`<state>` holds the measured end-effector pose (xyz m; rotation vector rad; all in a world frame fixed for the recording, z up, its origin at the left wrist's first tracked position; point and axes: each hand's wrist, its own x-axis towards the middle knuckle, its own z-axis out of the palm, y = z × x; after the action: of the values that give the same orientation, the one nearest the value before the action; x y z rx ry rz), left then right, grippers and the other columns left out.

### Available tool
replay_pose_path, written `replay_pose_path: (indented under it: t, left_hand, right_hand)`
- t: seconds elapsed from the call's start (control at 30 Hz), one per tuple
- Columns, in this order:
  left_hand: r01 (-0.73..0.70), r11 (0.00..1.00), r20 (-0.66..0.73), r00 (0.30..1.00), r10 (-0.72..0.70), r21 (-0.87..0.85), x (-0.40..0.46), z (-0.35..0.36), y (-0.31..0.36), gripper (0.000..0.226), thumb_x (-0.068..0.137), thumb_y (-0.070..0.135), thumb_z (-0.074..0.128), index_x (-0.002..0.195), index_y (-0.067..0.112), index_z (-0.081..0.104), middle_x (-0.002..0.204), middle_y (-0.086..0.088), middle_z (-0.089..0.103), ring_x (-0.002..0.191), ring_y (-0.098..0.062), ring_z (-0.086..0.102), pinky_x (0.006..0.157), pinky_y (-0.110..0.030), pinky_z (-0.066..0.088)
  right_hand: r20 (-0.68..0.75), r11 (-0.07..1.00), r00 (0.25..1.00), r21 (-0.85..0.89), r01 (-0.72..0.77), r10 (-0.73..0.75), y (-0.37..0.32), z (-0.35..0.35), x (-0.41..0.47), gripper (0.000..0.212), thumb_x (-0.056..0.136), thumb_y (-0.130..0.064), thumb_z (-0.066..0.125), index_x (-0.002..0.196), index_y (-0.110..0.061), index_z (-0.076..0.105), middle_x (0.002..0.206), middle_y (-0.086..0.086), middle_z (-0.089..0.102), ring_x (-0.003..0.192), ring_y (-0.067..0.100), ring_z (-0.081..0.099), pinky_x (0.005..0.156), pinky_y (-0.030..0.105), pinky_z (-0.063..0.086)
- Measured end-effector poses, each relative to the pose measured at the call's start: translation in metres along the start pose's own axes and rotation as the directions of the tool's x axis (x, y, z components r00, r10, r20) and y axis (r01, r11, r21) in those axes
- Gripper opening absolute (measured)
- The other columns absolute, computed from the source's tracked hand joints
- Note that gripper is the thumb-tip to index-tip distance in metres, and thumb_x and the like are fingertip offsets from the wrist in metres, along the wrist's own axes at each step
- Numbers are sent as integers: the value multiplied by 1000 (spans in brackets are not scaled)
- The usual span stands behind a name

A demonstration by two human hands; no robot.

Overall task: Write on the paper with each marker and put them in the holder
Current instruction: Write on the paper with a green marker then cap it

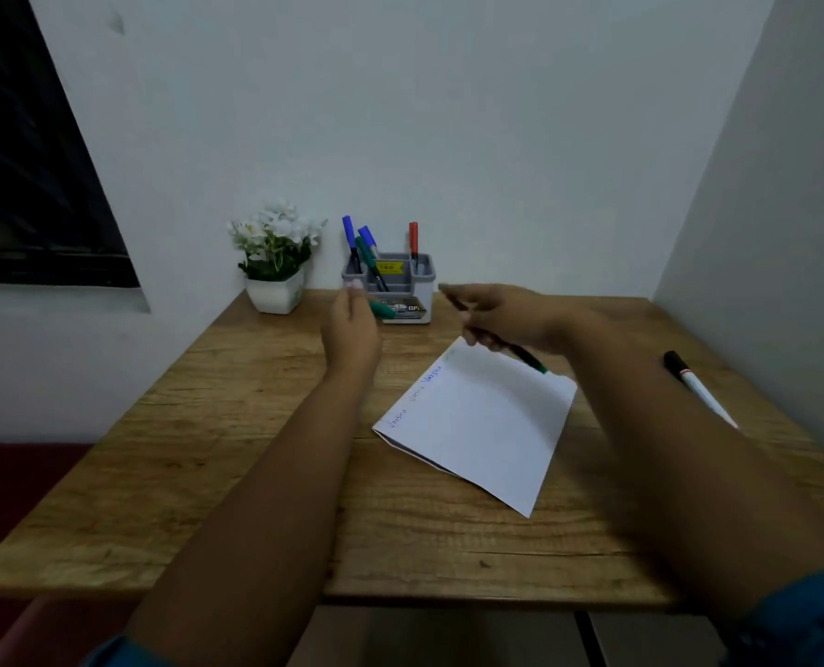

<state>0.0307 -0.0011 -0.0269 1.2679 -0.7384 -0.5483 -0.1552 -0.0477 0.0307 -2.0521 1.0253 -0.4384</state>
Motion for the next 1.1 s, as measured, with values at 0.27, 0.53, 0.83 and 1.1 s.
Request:
replay_pose_path:
  t: [0.27, 0.53, 0.83, 1.1]
  left_hand:
    - [-118, 939, 391, 920, -19, 323, -9, 15, -17, 21, 103, 28, 38, 88, 17, 48, 72, 1, 53, 57, -9, 46, 50, -25, 36]
    - [-605, 409, 709, 683, -174, 683, -3, 10, -29, 40, 94, 52, 49, 132, 40, 50, 132, -6, 36, 127, -26, 39, 92, -35, 37]
    - [-580, 416, 702, 665, -254, 700, 0, 8, -23, 47, 89, 58, 54, 134, 47, 48, 144, -10, 30, 137, -33, 26, 107, -44, 31]
    - [-582, 406, 699, 668, -255, 704, 0, 7, -24, 48, 88, 60, 53, 134, 49, 46, 149, -12, 28, 140, -35, 21, 110, -49, 27]
  right_hand:
    - [-157, 277, 983, 952, 127, 91, 61, -27, 15, 30, 103, -28, 42, 105, -3, 61, 108, 21, 70, 86, 19, 73, 69, 24, 60]
    - [-228, 839, 958, 543, -26, 177, 77, 10, 35, 30, 92, -43, 64, 87, -14, 71, 59, -2, 57, 47, 6, 49, 47, 17, 42]
    - [-283, 979, 958, 203, 20, 39, 92, 17, 46, 5, 76, -19, 73, 78, -15, 71, 77, -6, 74, 70, 5, 65, 73, 28, 50]
    - [-290, 995, 955, 53, 88, -69, 93, 19, 45, 6, 81, -19, 71, 76, -20, 74, 88, 4, 75, 92, 23, 68, 87, 44, 55]
